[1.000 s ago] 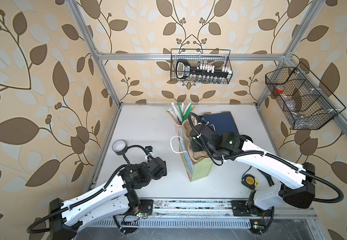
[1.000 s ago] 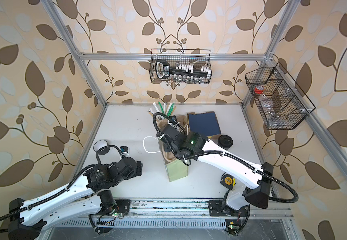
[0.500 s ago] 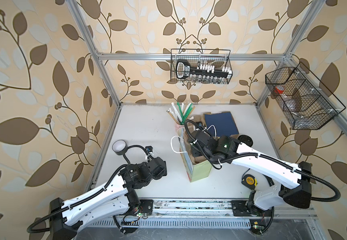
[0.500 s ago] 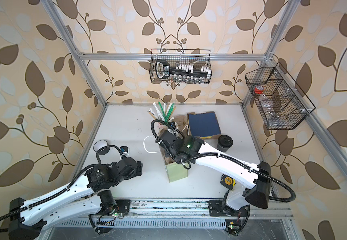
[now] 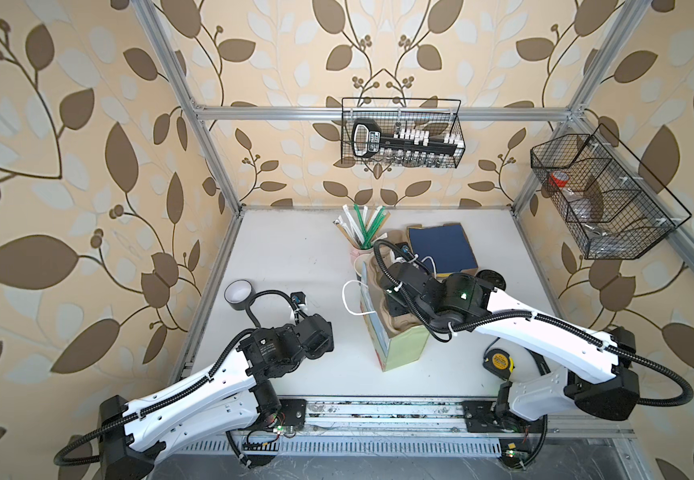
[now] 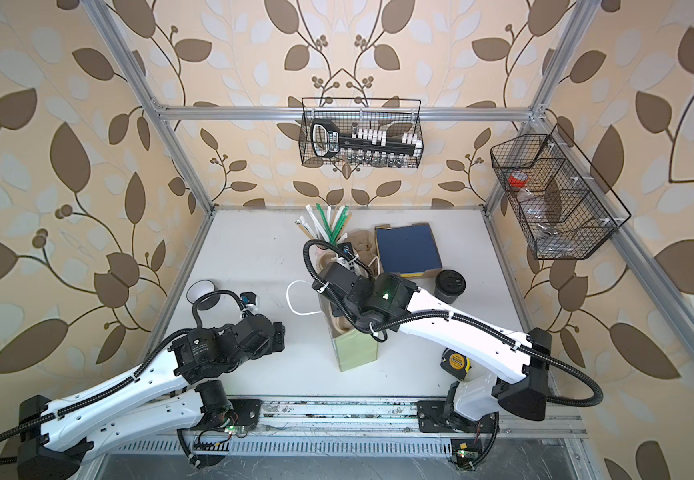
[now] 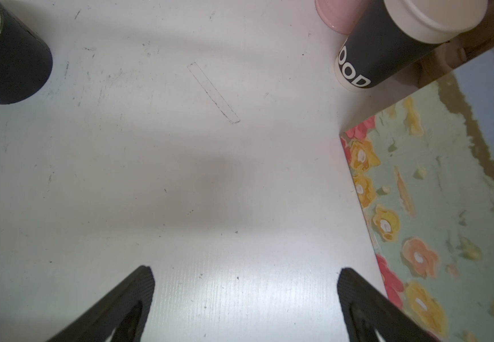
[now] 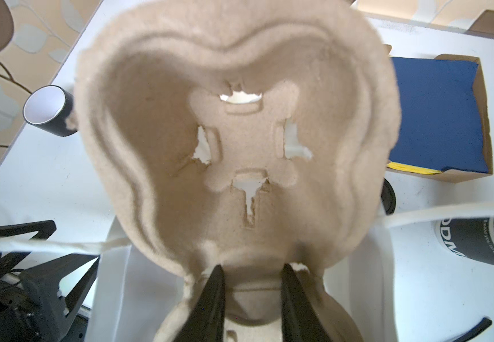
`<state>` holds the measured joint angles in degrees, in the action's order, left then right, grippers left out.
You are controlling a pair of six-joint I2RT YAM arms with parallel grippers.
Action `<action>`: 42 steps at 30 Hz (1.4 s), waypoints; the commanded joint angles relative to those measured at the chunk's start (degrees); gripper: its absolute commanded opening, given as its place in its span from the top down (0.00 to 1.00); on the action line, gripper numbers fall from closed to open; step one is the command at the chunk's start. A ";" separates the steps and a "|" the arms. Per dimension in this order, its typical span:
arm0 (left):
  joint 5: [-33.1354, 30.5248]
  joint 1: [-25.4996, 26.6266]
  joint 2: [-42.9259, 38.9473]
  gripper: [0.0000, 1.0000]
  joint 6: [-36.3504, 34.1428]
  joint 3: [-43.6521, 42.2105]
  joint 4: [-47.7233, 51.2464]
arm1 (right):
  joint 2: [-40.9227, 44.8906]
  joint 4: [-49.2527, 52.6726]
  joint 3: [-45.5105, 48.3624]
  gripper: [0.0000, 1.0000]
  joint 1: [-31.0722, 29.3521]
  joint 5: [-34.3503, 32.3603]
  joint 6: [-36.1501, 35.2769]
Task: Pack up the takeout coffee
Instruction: 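Push the carrier deeper into the bag with right gripper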
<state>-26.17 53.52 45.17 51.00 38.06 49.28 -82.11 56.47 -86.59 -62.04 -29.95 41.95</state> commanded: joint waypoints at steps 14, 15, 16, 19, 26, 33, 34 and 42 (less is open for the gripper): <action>-3.26 -0.61 0.03 0.01 0.30 0.08 0.38 | 4.59 2.49 1.10 0.71 -3.03 -1.00 0.16; -3.28 -0.61 0.00 0.01 0.31 0.06 0.47 | 4.92 2.28 1.85 0.71 -3.13 -1.05 0.28; -3.42 -0.61 0.01 0.01 0.32 0.07 0.47 | 5.25 1.88 2.63 0.71 -3.33 -1.07 0.36; -3.37 -0.61 -0.13 0.01 0.34 -0.01 0.52 | 6.49 0.89 4.74 0.71 -3.70 -0.99 0.75; -3.76 -0.60 0.27 0.01 0.41 0.15 0.65 | 5.80 0.27 6.73 0.71 -3.96 0.15 1.16; -3.97 -0.61 0.13 0.01 0.49 0.09 0.73 | 4.85 0.71 7.61 0.71 -4.58 -0.20 0.91; -4.02 -0.61 0.18 0.01 0.50 0.11 0.73 | 4.92 0.50 8.10 0.71 -4.74 0.02 0.72; -4.20 -0.61 0.93 0.01 0.41 0.34 0.47 | 5.32 0.67 9.77 0.71 -5.63 0.76 0.79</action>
<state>-27.53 53.52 45.56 51.03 38.06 49.41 -76.62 56.07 -77.03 -66.94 -29.54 42.19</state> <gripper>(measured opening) 0.990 0.294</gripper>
